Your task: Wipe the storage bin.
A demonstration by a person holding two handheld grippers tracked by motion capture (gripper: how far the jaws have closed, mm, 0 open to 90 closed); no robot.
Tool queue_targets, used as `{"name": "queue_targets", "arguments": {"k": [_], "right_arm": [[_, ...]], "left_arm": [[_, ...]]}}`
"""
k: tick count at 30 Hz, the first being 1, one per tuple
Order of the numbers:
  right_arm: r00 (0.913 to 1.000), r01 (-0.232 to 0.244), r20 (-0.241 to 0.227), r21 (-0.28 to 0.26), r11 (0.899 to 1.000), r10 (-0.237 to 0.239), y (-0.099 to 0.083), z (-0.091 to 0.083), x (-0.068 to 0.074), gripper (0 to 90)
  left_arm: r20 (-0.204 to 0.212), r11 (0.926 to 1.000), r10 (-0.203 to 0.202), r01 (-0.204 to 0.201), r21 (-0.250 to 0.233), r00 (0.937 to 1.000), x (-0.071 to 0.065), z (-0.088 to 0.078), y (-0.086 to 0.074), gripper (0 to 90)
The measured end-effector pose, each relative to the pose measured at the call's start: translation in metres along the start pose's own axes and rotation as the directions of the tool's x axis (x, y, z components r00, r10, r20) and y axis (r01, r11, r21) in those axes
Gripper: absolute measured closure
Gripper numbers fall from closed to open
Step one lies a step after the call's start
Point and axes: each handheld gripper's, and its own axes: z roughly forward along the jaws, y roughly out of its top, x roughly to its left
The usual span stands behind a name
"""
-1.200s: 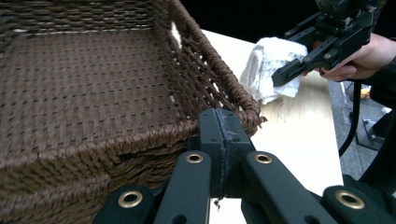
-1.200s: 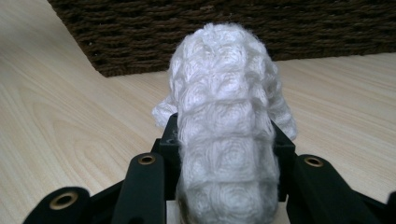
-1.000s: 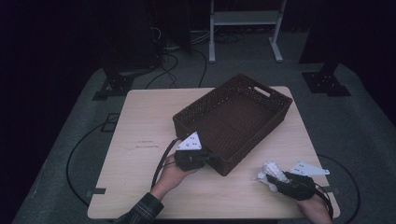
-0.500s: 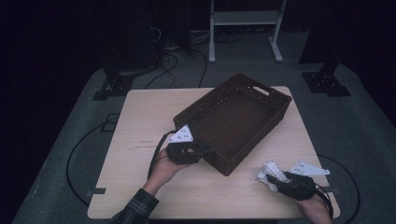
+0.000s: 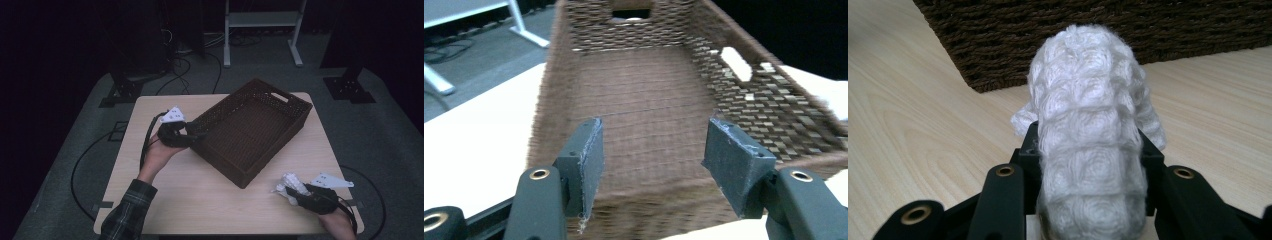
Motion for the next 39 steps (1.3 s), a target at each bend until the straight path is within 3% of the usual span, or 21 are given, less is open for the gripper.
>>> {"name": "queue_targets", "arguments": {"k": [6, 14, 16, 21, 23, 29, 30, 31, 36, 37, 39], "right_arm": [[1.0, 0.0, 0.0, -0.002, 1.0, 0.0, 0.0, 0.0, -0.001, 60.6], [1.0, -0.003, -0.001, -0.001, 1.0, 0.003, -0.001, 0.0, -0.002, 60.6], [1.0, -0.003, -0.003, -0.001, 1.0, 0.003, -0.001, 0.0, -0.002, 60.6], [1.0, -0.003, -0.005, 0.0, 1.0, 0.003, -0.001, 0.0, -0.002, 60.6], [1.0, -0.002, -0.005, 0.0, 1.0, 0.002, -0.001, 0.0, -0.002, 60.6], [1.0, -0.001, -0.007, 0.001, 1.0, 0.001, -0.001, 0.0, -0.003, 60.6], [1.0, 0.0, -0.007, 0.001, 1.0, 0.0, -0.002, 0.0, -0.003, 60.6], [1.0, -0.001, -0.007, 0.001, 1.0, 0.001, -0.002, 0.0, -0.003, 60.5], [1.0, -0.001, -0.007, 0.003, 1.0, 0.001, -0.002, 0.001, -0.002, 60.6], [1.0, 0.001, -0.007, 0.004, 1.0, -0.001, -0.002, 0.001, -0.002, 60.6], [1.0, 0.001, -0.007, 0.002, 1.0, -0.001, -0.002, 0.001, -0.002, 60.6]], "left_arm": [[-0.033, 0.9993, 0.012, -0.011, 0.037, 0.9994, 0.027, 0.008, 0.013, 41.0], [-0.031, 0.997, 0.006, -0.004, 0.078, 0.9995, 0.049, 0.025, 0.024, 44.2], [-0.037, 0.9937, 0.008, -0.004, 0.112, 0.9993, 0.057, 0.036, 0.027, 45.9], [-0.048, 0.9899, 0.028, -0.021, 0.14, 0.9984, 0.063, 0.051, 0.028, 49.2], [-0.047, 0.9837, 0.02, -0.011, 0.179, 0.9987, 0.07, 0.061, 0.029, 49.6], [-0.055, 0.9851, 0.002, 0.008, 0.172, 0.9985, 0.074, 0.072, 0.027, 56.2], [-0.049, 0.9836, 0.003, 0.006, 0.18, 0.9988, 0.075, 0.075, 0.026, 58.2], [-0.05, 0.9767, 0.011, 0.0, 0.214, 0.9987, 0.075, 0.08, 0.024, 62.1], [-0.039, 0.9676, 0.013, -0.003, 0.252, 0.9991, 0.075, 0.088, 0.024, 69.5], [-0.059, 0.9638, 0.024, -0.007, 0.267, 0.998, 0.074, 0.089, 0.024, 74.2], [-0.067, 0.9632, 0.027, -0.008, 0.269, 0.9974, 0.074, 0.089, 0.025, 79.4]]}}
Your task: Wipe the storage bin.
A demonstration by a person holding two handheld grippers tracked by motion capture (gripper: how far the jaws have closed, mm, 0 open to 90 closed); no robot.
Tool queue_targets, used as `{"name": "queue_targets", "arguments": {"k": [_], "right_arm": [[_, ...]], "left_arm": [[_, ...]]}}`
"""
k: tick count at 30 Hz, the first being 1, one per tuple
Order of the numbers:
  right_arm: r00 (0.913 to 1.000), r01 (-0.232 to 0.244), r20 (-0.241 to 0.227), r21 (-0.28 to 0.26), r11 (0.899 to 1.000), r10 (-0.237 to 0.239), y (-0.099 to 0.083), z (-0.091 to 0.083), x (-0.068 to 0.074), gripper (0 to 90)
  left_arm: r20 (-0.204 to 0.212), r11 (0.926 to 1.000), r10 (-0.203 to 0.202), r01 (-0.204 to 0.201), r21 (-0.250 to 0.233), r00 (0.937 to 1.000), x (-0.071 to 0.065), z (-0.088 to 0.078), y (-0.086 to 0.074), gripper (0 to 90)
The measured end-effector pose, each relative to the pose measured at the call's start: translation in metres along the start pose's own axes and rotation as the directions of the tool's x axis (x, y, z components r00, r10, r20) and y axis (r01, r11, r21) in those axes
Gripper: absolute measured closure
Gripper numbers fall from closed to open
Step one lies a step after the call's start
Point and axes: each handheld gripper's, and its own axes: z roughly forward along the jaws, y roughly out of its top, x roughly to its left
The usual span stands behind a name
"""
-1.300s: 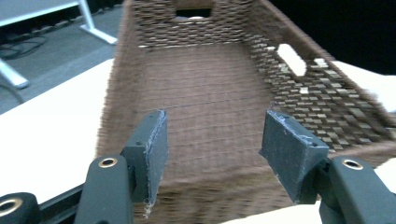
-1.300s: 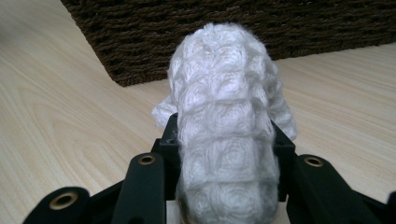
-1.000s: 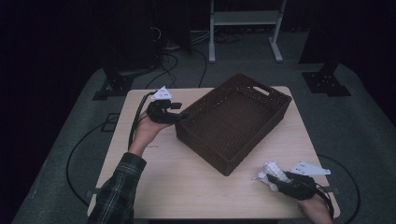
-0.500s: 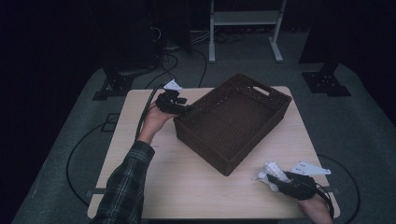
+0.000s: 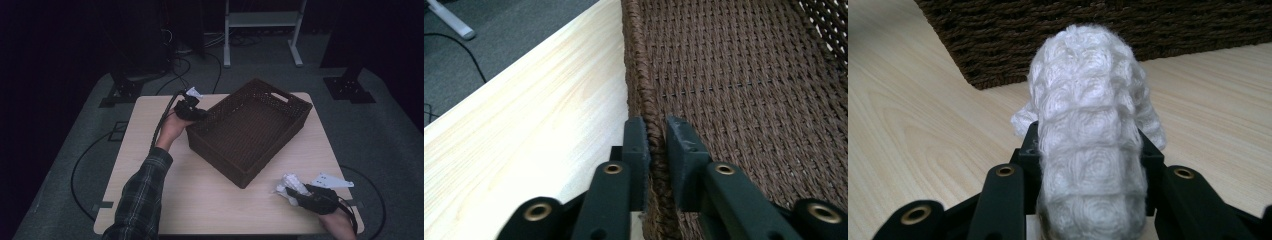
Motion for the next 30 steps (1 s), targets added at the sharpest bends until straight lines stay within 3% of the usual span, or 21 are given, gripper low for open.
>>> {"name": "queue_targets", "arguments": {"k": [1, 4, 14, 23, 30], "right_arm": [[1.0, 0.0, 0.0, -0.001, 1.0, 0.0, 0.0, 0.0, 0.0, 60.6], [1.0, 0.001, -0.001, -0.001, 1.0, -0.001, 0.0, 0.0, 0.0, 60.6], [1.0, -0.004, 0.0, -0.001, 1.0, 0.004, -0.001, -0.002, -0.001, 60.6], [1.0, -0.001, -0.003, -0.001, 1.0, 0.001, 0.0, 0.0, 0.001, 60.6], [1.0, 0.0, -0.001, 0.0, 1.0, 0.0, 0.0, 0.0, 0.0, 60.5]], "left_arm": [[0.008, 0.9997, -0.023, 0.023, 0.001, 0.9997, 0.002, -0.001, 0.0, 80.3], [0.014, 0.9992, -0.04, 0.04, -0.001, 0.9991, 0.002, -0.002, -0.001, 81.2], [-0.018, 0.9986, -0.051, 0.051, 0.014, 0.9986, 0.002, -0.02, -0.015, 81.7], [-0.038, 0.9949, -0.099, 0.099, 0.017, 0.9944, 0.004, -0.055, -0.048, 81.5], [-0.053, 0.994, -0.109, 0.109, 0.009, 0.9927, -0.003, -0.076, -0.068, 80.8]]}}
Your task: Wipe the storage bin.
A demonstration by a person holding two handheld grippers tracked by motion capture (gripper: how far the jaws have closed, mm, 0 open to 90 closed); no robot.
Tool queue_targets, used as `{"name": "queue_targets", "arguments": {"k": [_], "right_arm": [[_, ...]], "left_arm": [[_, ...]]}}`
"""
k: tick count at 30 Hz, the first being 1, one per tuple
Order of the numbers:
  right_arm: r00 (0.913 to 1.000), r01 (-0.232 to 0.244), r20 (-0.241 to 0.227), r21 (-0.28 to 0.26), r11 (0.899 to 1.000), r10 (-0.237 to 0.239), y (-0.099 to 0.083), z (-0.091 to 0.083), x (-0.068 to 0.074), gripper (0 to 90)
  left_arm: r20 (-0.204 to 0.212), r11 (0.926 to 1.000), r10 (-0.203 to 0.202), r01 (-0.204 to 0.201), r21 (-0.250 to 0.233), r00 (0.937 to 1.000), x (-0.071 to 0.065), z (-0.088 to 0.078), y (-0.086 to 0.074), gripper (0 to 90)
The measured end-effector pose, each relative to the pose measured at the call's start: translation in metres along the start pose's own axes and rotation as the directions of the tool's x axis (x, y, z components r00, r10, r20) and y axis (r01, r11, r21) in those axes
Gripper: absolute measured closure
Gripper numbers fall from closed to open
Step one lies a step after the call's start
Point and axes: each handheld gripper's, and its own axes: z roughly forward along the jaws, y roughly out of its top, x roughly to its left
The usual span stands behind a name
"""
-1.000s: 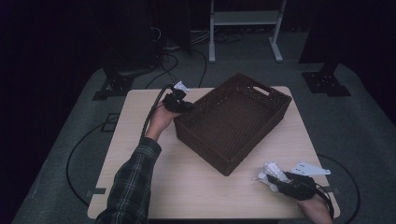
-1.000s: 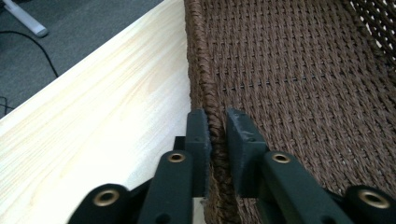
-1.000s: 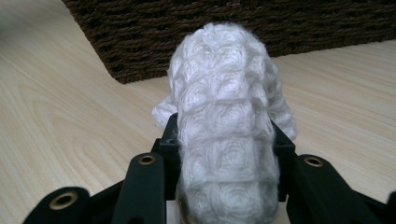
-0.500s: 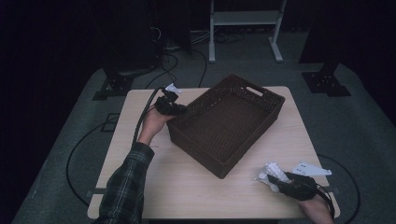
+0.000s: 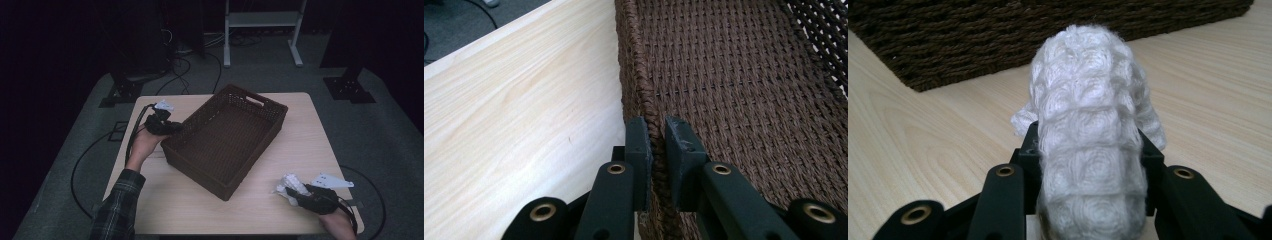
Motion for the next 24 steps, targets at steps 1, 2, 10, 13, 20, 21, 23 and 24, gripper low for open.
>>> {"name": "queue_targets", "arguments": {"k": [1, 2, 10, 13, 20, 21, 23, 24], "right_arm": [[1.0, 0.0, 0.0, 0.0, 1.0, 0.0, 0.0, 0.0, 0.0, 60.5], [1.0, 0.001, -0.001, 0.001, 1.0, -0.001, 0.0, 0.0, 0.0, 60.5], [1.0, 0.0, 0.003, -0.003, 1.0, 0.0, 0.0, 0.0, -0.001, 60.6], [1.0, -0.002, 0.004, -0.003, 1.0, 0.002, 0.0, -0.001, -0.001, 60.6], [1.0, -0.002, 0.005, -0.002, 1.0, 0.002, 0.0, -0.001, 0.0, 60.6], [1.0, -0.002, 0.006, -0.002, 1.0, 0.002, 0.0, -0.002, 0.0, 60.5], [1.0, -0.001, 0.007, -0.004, 1.0, 0.001, 0.0, -0.002, 0.001, 60.6], [1.0, 0.0, 0.008, -0.004, 1.0, 0.0, 0.0, -0.002, 0.001, 60.5]], "left_arm": [[-0.003, 1.0, -0.001, 0.001, 0.001, 1.0, -0.001, -0.002, -0.002, 80.8], [0.001, 1.0, -0.004, 0.004, -0.005, 1.0, -0.001, -0.004, -0.005, 80.4], [0.049, 0.9947, -0.013, 0.017, -0.102, 0.9987, 0.002, -0.025, -0.012, 67.4], [0.046, 0.9887, -0.017, 0.023, -0.148, 0.9988, 0.004, -0.041, -0.022, 66.7], [0.005, 0.9809, -0.038, 0.038, -0.191, 0.9993, 0.007, -0.068, -0.048, 87.2], [0.014, 0.9792, -0.043, 0.045, -0.198, 0.999, 0.008, -0.07, -0.053, 87.5], [0.012, 0.9793, -0.045, 0.047, -0.197, 0.9989, 0.007, -0.072, -0.061, 88.6], [0.014, 0.9788, -0.047, 0.049, -0.199, 0.9988, 0.006, -0.072, -0.065, 88.6]]}}
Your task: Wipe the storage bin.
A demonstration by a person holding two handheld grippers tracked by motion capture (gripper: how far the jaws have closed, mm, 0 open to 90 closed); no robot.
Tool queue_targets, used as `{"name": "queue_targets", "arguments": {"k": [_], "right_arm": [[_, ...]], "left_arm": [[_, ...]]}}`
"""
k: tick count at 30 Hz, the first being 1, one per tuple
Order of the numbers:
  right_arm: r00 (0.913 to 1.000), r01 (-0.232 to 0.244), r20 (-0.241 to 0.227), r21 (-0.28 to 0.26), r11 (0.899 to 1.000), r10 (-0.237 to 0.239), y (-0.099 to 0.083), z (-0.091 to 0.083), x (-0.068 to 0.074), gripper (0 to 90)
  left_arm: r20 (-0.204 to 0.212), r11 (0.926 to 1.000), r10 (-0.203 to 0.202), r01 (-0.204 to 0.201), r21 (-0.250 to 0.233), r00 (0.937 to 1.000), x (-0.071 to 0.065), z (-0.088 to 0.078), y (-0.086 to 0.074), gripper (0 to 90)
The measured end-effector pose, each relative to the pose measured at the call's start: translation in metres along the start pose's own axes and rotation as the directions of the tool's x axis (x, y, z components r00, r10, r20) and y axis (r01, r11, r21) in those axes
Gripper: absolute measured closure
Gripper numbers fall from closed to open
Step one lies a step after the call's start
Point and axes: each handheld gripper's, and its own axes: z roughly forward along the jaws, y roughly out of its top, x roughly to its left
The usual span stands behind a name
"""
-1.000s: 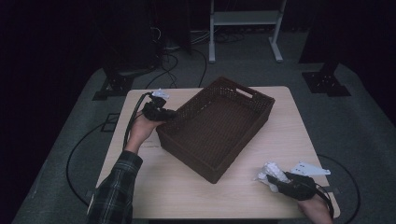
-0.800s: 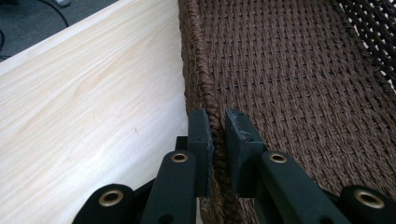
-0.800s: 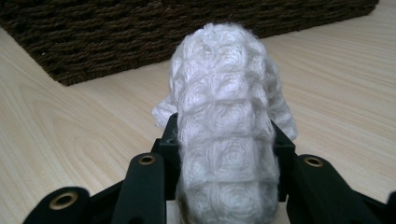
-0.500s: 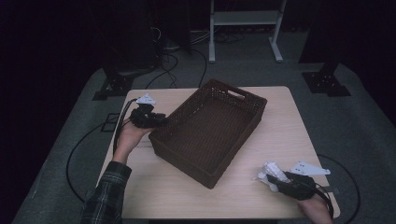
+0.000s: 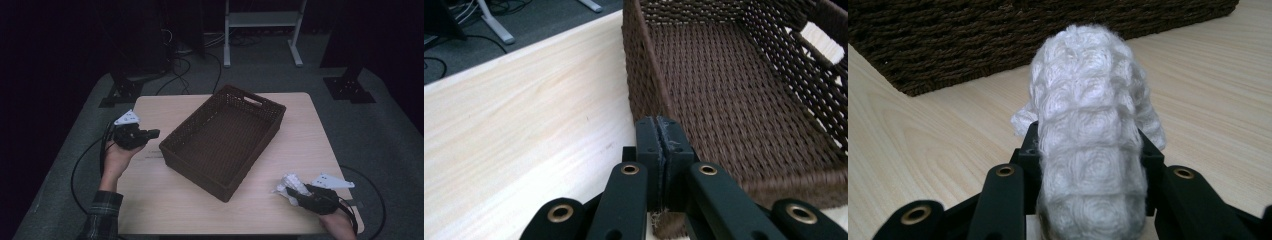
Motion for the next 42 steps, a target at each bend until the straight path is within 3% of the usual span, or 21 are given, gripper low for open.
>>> {"name": "queue_targets", "arguments": {"k": [4, 5, 9, 18, 23, 34, 39, 42], "right_arm": [[1.0, -0.001, 0.002, 0.001, 1.0, 0.001, 0.0, 0.0, 0.0, 60.5], [1.0, 0.0, 0.001, 0.0, 1.0, 0.0, 0.0, 0.0, 0.0, 60.5], [1.0, 0.001, 0.003, 0.0, 1.0, -0.001, 0.0, 0.0, 0.0, 60.6], [1.0, -0.001, 0.008, 0.002, 1.0, 0.001, -0.001, -0.001, -0.001, 60.6], [1.0, -0.002, 0.01, 0.003, 1.0, 0.002, -0.001, -0.001, -0.001, 60.6], [0.9999, -0.001, 0.014, -0.002, 1.0, 0.001, -0.001, -0.003, -0.002, 60.6], [0.9998, -0.003, 0.021, -0.004, 1.0, 0.003, -0.001, -0.005, -0.003, 60.5], [0.9997, -0.005, 0.024, -0.007, 1.0, 0.005, -0.001, -0.006, -0.003, 60.6]], "left_arm": [[0.015, 0.9998, -0.017, 0.017, -0.012, 0.9997, -0.001, -0.001, -0.011, 88.4], [0.003, 0.9998, -0.012, 0.012, 0.017, 0.9999, -0.001, 0.001, -0.015, 88.3], [0.019, 0.9998, -0.021, 0.021, 0.003, 0.9996, 0.0, 0.001, -0.019, 88.3], [0.039, 1.0, -0.001, 0.001, 0.008, 0.9992, -0.005, 0.005, -0.022, 88.4], [0.069, 0.9999, -0.016, 0.016, 0.005, 0.9975, -0.006, 0.004, -0.024, 88.5], [0.118, 0.9998, 0.007, -0.009, 0.018, 0.993, -0.027, 0.005, -0.031, 88.5], [0.182, 0.9991, 0.035, -0.039, 0.017, 0.9827, -0.046, 0.006, -0.033, 88.4], [0.196, 0.9985, 0.047, -0.052, 0.017, 0.9795, -0.052, 0.008, -0.033, 88.4]]}}
